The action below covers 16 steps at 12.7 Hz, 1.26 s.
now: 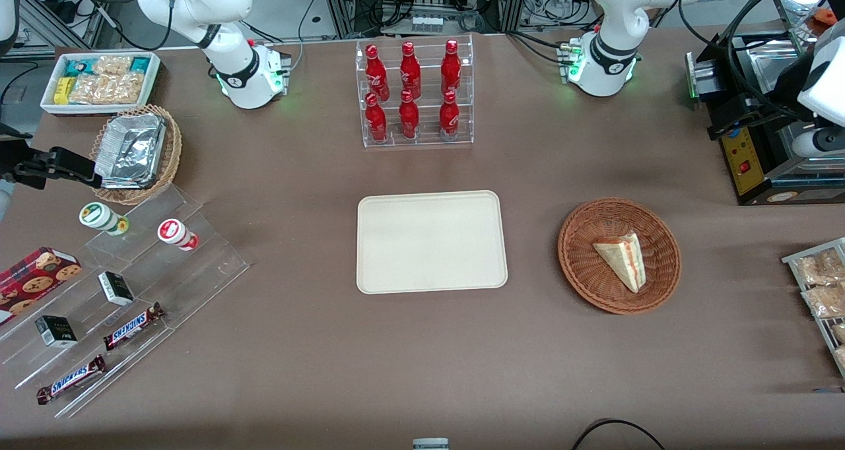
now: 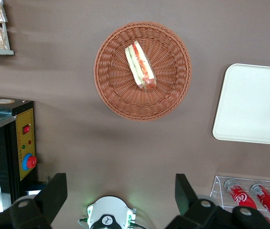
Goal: Place sandwich from basket to tray
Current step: 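Start moving the left gripper from rest toward the wicker basket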
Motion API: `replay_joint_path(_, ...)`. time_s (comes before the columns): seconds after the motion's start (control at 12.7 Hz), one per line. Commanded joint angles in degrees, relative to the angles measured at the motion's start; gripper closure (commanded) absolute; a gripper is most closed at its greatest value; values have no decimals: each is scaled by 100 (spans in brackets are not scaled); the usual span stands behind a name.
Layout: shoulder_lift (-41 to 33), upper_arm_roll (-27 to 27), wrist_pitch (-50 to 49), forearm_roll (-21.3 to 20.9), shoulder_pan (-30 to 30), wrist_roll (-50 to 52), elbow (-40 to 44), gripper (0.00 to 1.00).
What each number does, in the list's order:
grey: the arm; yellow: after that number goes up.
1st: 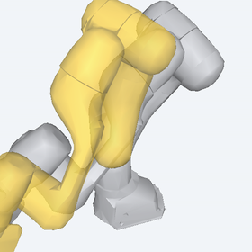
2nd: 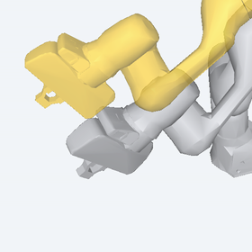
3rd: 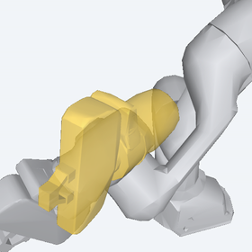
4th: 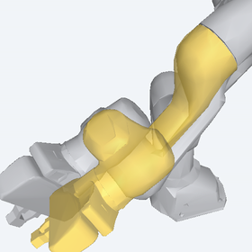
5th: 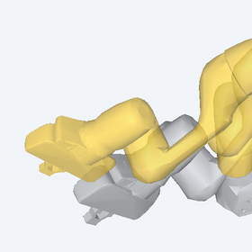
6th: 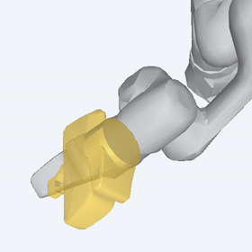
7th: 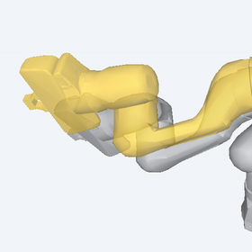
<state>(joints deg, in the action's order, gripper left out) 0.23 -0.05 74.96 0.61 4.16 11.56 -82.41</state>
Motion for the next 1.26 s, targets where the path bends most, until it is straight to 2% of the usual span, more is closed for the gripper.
replay_joint_path(0.0,-32,14,62,-114,41,-40,-12,0)
replay_joint_path(0.32,12,-4,53,-71,41,-40,-56,0)
replay_joint_path(0.47,12,-4,88,-44,15,-40,-370,0)
replay_joint_path(0.87,-49,-4,1430,-44,50,-40,-1837,0)
replay_joint_path(1.18,-49,-4,2416,-44,41,-31,-2612,0)
